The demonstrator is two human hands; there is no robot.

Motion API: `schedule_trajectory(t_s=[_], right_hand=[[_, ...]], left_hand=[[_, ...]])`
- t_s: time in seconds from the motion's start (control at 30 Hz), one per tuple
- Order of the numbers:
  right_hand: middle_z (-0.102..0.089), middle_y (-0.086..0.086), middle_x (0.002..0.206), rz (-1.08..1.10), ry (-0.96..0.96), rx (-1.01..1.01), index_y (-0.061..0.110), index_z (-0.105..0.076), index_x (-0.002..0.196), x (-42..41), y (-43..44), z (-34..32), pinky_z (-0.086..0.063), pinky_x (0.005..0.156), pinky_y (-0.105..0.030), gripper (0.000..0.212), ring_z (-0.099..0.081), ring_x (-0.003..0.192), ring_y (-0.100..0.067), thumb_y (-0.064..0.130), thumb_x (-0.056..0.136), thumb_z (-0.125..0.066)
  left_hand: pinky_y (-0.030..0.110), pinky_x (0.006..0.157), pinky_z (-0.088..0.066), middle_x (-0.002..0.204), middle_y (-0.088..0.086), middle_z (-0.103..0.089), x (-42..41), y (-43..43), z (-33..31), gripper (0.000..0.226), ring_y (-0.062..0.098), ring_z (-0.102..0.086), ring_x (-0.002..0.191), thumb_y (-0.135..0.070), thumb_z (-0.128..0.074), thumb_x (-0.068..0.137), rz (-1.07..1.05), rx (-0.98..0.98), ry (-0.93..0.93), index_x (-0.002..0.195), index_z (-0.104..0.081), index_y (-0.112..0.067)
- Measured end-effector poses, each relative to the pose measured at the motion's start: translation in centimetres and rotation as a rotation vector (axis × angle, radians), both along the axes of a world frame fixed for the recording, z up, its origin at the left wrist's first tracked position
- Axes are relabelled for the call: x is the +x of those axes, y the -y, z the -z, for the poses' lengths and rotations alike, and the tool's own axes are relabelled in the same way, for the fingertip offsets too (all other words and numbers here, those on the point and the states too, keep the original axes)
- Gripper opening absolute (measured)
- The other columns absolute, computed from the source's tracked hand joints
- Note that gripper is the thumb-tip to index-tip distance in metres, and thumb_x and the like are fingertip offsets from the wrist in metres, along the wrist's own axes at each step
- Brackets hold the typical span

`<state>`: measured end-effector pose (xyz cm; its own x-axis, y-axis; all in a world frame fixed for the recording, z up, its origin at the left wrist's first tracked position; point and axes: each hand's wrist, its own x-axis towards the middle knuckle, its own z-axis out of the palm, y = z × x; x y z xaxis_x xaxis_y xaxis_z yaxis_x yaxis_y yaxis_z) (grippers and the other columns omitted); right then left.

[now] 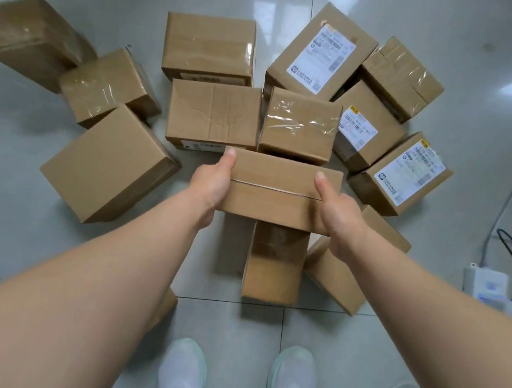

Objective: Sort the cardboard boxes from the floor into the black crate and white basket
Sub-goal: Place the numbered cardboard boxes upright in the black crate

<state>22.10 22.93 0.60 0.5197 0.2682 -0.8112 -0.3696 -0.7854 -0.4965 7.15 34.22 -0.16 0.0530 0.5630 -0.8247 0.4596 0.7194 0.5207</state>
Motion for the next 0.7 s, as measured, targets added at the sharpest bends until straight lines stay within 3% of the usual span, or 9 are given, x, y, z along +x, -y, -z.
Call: schedule_trajectory(t_s=[0.13,0.3,0.47,0.57,0.63,0.7], right_hand=[[-0.051,0.008,0.091,0.025,-0.004,0.005,0.014,-0.047,0.131,-0.4,0.1,-6.0,-0.037,0.074,-0.027,0.058,-0.046,0.076,-0.003,0.056,0.091,-0.047],[-0.049,0.012,0.082,0.087,0.018,0.059,0.021,-0.049,0.106,-0.2,-1.7,-16.8,-0.035,0.06,-0.024,0.039,-0.048,0.074,-0.004,0.057,0.091,-0.045],[-0.06,0.009,0.091,0.095,0.037,0.164,0.02,-0.056,0.091,0.1,-4.9,-29.7,-0.047,0.082,-0.031,0.041,-0.058,0.085,-0.012,0.06,0.09,-0.044],[-0.061,0.006,0.092,0.098,0.115,0.233,0.019,-0.055,0.08,-0.2,-6.5,-37.8,-0.046,0.071,-0.027,0.042,-0.06,0.083,-0.014,0.058,0.092,-0.043],[-0.063,0.003,0.091,0.098,0.176,0.288,0.014,-0.057,0.084,-0.7,-7.1,-43.2,-0.05,0.067,-0.023,0.047,-0.065,0.079,-0.013,0.057,0.093,-0.041],[-0.06,0.008,0.078,0.125,0.163,0.346,0.016,-0.055,0.079,-1.5,-7.2,-47.7,-0.047,0.053,-0.022,0.046,-0.063,0.066,-0.008,0.058,0.092,-0.043]], left_hand=[[0.044,0.102,-0.041,0.115,0.005,-0.056,-0.6,0.3,-6.5,0.054,0.023,-0.052,0.106,-0.056,-0.044,0.093,0.001,0.001,0.011,0.126,-0.048,-0.014],[0.045,0.102,-0.043,0.121,0.009,-0.059,-0.9,-1.9,-17.5,0.062,0.027,-0.057,0.11,-0.055,-0.047,0.091,-0.056,0.031,0.076,0.129,-0.05,-0.006],[0.046,0.1,-0.046,0.122,0.011,-0.063,-1.3,-4.5,-30.4,0.061,0.03,-0.06,0.11,-0.055,-0.052,0.088,-0.118,0.1,0.161,0.124,-0.057,-0.006],[0.042,0.099,-0.047,0.122,0.01,-0.062,-2.1,-5.7,-38.3,0.059,0.027,-0.06,0.109,-0.053,-0.05,0.09,-0.148,0.193,0.194,0.124,-0.056,-0.004],[0.039,0.092,-0.051,0.115,0.008,-0.064,-2.8,-6.0,-43.7,0.049,0.025,-0.063,0.102,-0.051,-0.05,0.091,-0.18,0.232,0.232,0.112,-0.058,-0.008],[0.038,0.089,-0.052,0.105,0.008,-0.065,-3.8,-5.8,-48.4,0.037,0.025,-0.064,0.095,-0.047,-0.049,0.092,-0.231,0.284,0.263,0.096,-0.06,-0.012]])
